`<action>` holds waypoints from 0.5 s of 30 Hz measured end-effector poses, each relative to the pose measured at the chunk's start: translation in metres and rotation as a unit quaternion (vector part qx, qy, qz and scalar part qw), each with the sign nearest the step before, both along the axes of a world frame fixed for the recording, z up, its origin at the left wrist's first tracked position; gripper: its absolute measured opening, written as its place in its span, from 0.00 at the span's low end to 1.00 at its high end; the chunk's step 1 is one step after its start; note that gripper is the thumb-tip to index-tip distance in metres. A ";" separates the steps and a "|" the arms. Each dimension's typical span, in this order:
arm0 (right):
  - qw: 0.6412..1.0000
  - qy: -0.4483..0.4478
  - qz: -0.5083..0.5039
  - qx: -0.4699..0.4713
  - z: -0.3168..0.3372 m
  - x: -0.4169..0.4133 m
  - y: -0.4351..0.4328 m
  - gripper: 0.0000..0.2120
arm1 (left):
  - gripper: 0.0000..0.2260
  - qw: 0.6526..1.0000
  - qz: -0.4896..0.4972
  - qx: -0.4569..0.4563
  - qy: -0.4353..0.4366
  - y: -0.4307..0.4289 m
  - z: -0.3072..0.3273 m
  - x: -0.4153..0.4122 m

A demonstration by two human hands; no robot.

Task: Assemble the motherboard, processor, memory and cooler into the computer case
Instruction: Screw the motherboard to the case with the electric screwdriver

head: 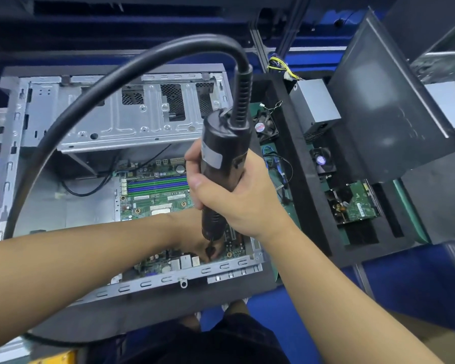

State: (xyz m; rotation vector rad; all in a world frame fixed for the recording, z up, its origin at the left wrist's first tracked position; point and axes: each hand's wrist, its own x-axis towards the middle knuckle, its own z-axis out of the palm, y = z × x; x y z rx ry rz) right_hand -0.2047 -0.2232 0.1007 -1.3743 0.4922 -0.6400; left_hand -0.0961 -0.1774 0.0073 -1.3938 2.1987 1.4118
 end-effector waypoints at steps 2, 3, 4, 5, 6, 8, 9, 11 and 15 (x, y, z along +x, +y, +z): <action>1.000 -0.008 0.004 0.004 0.000 -0.001 0.000 0.10 | 0.08 1.000 -0.010 -0.002 -0.005 -0.001 -0.001 0.000; 1.000 -0.010 0.007 0.010 0.001 -0.002 0.000 0.10 | 0.08 1.000 -0.014 -0.002 -0.007 -0.001 0.001 0.000; 1.000 -0.012 0.011 0.015 0.002 -0.002 0.001 0.09 | 0.08 1.000 -0.016 -0.002 -0.009 -0.002 -0.001 0.001; 1.000 -0.012 0.015 0.018 0.002 -0.003 0.001 0.09 | 0.09 1.000 -0.014 -0.002 -0.011 -0.003 0.000 0.001; 1.000 -0.007 0.014 0.018 0.002 -0.003 0.002 0.09 | 0.11 1.000 -0.010 -0.008 -0.019 -0.002 -0.001 0.001; 1.000 0.004 0.009 0.015 0.002 -0.003 0.004 0.09 | 0.14 0.998 -0.017 -0.022 -0.047 -0.001 0.001 0.002; 1.000 0.006 0.009 0.014 0.002 -0.003 0.005 0.09 | 0.15 0.997 -0.029 -0.030 -0.058 -0.001 0.003 0.003; 1.000 0.008 0.013 0.013 0.003 -0.004 0.007 0.09 | 0.14 0.995 -0.057 -0.064 -0.058 0.000 0.008 0.003; 1.000 0.007 0.011 0.015 0.004 -0.007 0.009 0.10 | 0.13 0.986 -0.096 -0.118 -0.069 -0.001 0.015 0.008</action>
